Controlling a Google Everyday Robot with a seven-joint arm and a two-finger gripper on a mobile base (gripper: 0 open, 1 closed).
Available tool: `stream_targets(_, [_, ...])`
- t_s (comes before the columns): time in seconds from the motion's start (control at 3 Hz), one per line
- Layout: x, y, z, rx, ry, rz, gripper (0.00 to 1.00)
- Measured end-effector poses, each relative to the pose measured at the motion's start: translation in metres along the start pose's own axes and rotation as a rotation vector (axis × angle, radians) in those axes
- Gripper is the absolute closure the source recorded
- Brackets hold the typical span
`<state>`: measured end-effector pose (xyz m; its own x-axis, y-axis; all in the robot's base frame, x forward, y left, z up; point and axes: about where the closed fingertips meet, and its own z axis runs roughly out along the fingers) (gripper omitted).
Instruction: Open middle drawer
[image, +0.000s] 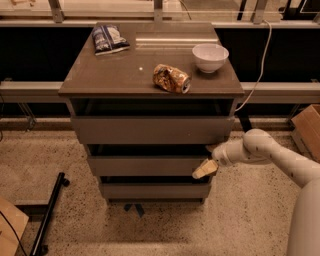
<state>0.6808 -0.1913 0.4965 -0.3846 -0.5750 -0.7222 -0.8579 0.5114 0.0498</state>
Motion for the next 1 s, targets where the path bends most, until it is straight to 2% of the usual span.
stream_targets(1.0, [0.006, 0.0034, 0.0044, 0.0, 0.0, 0.0, 0.0])
